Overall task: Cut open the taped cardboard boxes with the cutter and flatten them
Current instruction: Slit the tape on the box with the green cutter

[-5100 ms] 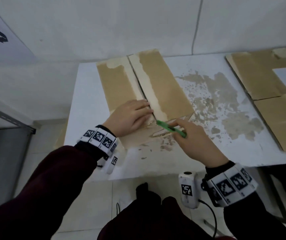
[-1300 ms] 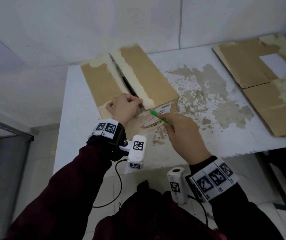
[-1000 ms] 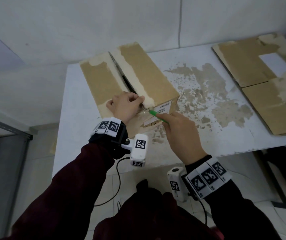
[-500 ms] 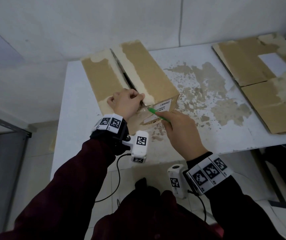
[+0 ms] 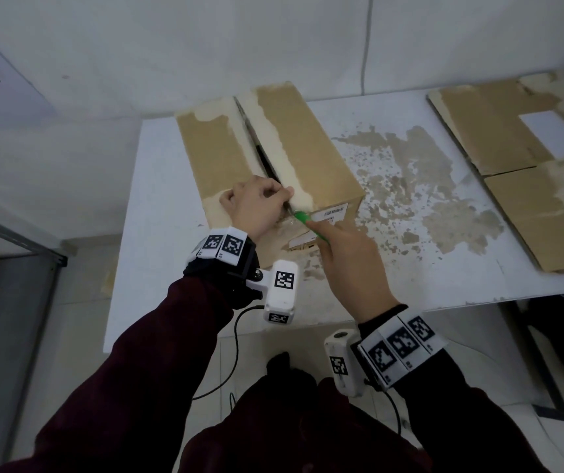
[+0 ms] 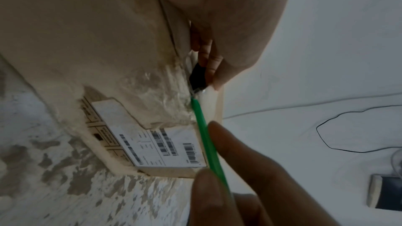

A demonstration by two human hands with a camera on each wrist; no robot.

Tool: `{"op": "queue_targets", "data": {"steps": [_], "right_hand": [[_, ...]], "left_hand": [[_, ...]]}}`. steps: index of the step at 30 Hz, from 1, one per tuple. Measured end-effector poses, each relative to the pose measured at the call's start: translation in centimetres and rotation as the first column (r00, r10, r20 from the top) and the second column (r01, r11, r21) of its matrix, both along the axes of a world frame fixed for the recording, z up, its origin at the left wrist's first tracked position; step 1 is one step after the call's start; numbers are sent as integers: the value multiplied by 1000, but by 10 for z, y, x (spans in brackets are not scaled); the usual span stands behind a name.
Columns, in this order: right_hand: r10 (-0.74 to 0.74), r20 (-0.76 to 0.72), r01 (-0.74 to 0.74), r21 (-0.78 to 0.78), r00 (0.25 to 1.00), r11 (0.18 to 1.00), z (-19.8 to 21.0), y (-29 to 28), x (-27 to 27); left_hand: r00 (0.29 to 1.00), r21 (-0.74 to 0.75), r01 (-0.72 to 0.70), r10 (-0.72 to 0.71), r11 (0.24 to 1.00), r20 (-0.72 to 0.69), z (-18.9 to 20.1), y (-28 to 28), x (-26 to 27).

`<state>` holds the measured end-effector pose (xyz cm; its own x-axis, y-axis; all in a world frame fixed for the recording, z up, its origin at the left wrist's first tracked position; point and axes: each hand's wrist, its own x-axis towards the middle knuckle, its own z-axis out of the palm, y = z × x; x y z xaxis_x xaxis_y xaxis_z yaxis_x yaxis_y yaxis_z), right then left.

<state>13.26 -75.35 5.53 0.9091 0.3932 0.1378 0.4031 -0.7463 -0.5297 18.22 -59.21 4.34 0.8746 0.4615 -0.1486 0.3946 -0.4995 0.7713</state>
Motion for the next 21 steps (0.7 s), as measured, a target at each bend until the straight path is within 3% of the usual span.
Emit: {"op": "queue_targets", "data": {"steps": [8,13,17,21], "right_hand": [[78,-39,-78,-14,996,997,1,8,6],[3,18,-3,5,1000,1000,1,-10,2],[-189,56,193,-76,980,978,1,-32,11],[-214,-68,218,56,974,974,10,-69,23]], "left_hand": [[1000,-61,-14,16,998,20,1,-3,-1],[999,-81,-29,32,996,31,8,-4,-6],[996,-261,-62,77,963,46,19,-6,-10],[998,-145,-22,30,989,50,16,-5,-10]]}}
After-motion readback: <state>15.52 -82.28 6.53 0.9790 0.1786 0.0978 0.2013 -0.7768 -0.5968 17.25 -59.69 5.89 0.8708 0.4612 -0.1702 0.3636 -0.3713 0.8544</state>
